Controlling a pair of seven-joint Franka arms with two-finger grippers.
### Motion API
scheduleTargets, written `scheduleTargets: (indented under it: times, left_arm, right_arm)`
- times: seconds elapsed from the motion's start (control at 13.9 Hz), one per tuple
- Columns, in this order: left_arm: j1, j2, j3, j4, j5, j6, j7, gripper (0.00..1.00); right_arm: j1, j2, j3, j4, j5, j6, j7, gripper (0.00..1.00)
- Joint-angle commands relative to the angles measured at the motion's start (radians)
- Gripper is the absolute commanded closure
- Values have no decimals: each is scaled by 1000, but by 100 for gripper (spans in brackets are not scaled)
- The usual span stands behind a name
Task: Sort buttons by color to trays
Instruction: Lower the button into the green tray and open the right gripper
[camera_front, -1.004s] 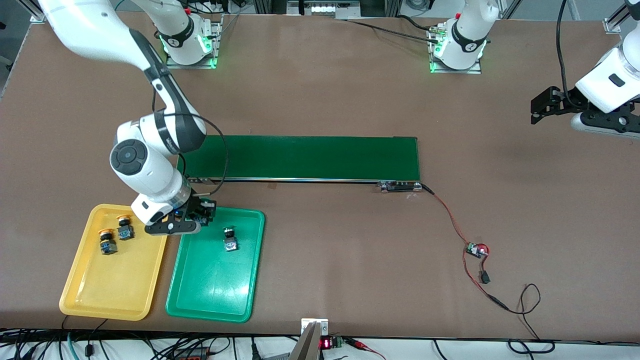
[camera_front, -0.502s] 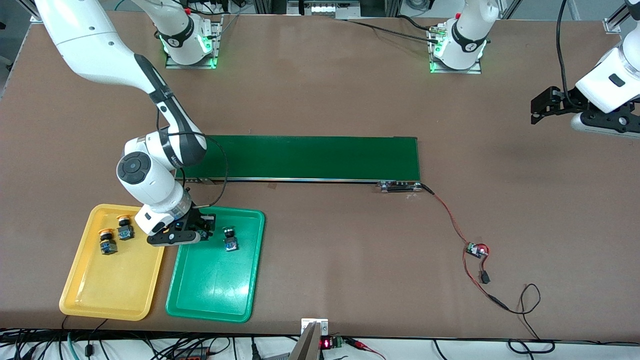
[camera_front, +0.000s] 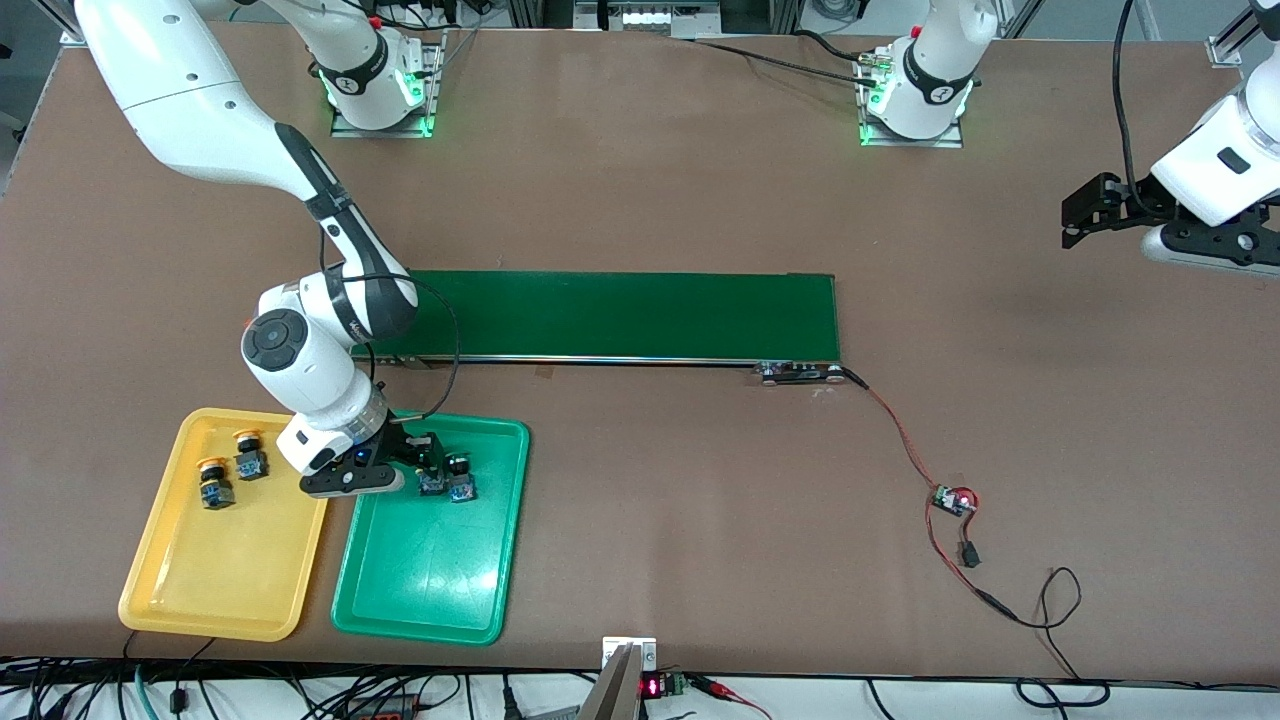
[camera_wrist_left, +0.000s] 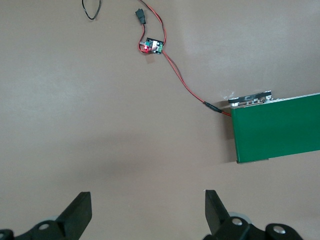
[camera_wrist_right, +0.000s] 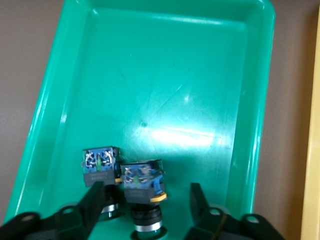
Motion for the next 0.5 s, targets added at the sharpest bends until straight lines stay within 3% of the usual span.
scheduleTargets:
  times: [0.0, 0.22, 0.43]
  left_arm:
    - [1, 5, -3, 21, 19, -18, 0, 0]
    - [1, 5, -3, 21, 19, -18, 0, 0]
    - [1, 5, -3, 21, 19, -18, 0, 0]
  right_arm:
    - [-10, 2, 4, 10, -17, 15, -14, 0]
    - [-9, -76, -3, -32, -14, -31, -15, 0]
    - [-19, -190, -5, -40, 1, -233, -17, 0]
